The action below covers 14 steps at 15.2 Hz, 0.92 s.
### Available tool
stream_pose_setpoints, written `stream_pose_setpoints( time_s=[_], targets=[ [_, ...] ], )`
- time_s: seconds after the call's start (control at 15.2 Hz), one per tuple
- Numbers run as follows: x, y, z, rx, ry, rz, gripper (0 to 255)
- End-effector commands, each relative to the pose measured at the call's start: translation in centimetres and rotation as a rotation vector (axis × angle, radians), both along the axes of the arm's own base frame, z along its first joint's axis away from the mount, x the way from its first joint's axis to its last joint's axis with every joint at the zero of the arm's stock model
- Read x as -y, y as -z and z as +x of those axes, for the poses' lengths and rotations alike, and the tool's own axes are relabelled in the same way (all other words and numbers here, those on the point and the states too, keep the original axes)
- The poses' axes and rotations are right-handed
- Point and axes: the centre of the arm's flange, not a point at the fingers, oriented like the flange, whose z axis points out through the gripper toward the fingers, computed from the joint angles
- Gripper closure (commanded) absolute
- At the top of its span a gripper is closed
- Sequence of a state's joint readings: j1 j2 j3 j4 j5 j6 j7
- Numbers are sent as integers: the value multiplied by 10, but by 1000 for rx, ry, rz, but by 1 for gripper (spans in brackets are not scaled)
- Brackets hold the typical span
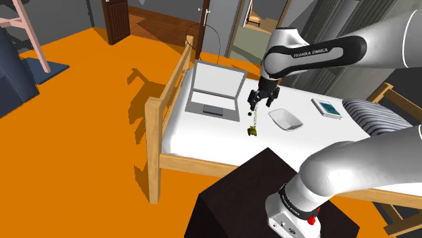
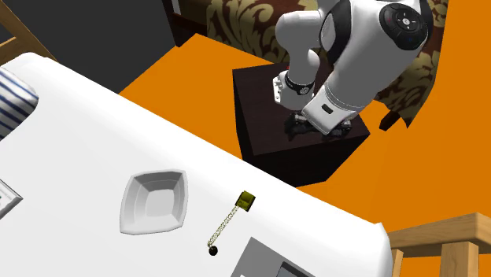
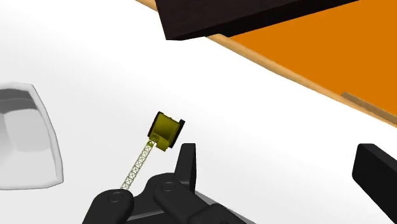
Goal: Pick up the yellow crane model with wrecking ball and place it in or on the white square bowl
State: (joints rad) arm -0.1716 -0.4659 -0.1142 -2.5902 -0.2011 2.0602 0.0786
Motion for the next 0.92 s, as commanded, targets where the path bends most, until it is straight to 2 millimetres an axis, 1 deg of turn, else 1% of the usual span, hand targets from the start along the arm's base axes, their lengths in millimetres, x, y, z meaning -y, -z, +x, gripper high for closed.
stream_pose_setpoints(
  time_s=[0.0,0.46,0.86],
  targets=[
    [18,17,8,23,39,0,0],
    [83,75,32,90,171,4,0],
    [141,124,48,147,285,8,0]
  ],
)
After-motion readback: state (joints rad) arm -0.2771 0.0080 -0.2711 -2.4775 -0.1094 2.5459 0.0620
